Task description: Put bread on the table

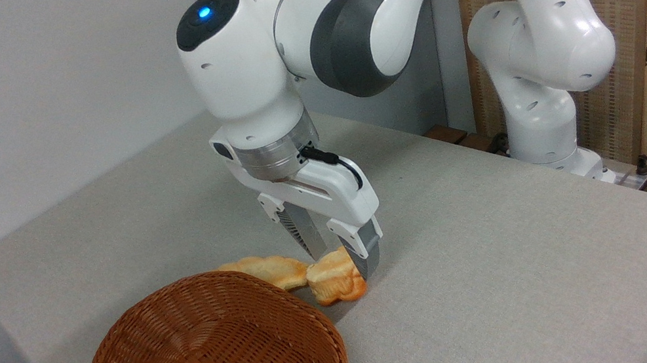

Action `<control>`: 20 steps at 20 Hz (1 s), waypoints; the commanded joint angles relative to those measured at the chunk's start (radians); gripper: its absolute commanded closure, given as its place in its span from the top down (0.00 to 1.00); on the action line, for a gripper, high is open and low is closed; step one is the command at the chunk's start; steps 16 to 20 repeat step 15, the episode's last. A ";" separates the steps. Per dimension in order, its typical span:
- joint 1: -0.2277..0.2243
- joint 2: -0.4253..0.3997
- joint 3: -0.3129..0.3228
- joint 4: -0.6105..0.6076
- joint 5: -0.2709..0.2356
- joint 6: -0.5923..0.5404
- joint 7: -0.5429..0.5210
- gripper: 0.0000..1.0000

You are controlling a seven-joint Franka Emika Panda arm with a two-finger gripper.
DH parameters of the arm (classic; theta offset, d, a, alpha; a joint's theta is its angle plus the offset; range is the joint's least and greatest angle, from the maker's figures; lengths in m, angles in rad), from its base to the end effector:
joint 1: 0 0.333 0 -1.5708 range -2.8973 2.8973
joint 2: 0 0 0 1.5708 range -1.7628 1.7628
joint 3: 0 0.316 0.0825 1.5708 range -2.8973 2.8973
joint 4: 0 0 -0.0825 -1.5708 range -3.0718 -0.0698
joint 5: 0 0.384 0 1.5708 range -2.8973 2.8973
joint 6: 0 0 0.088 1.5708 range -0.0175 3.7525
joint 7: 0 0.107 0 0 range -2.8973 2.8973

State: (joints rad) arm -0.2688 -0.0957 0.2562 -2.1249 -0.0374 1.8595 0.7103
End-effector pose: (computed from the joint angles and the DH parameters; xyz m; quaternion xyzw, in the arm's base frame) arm 0.5018 -0.0072 0.4377 0.9333 -0.3472 -0.0711 0.0572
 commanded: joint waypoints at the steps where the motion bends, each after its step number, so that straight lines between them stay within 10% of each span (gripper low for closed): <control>1: -0.013 -0.001 0.003 0.009 0.007 0.009 0.009 1.00; 20: -0.026 0.001 -0.063 0.281 0.007 0.024 -0.005 1.00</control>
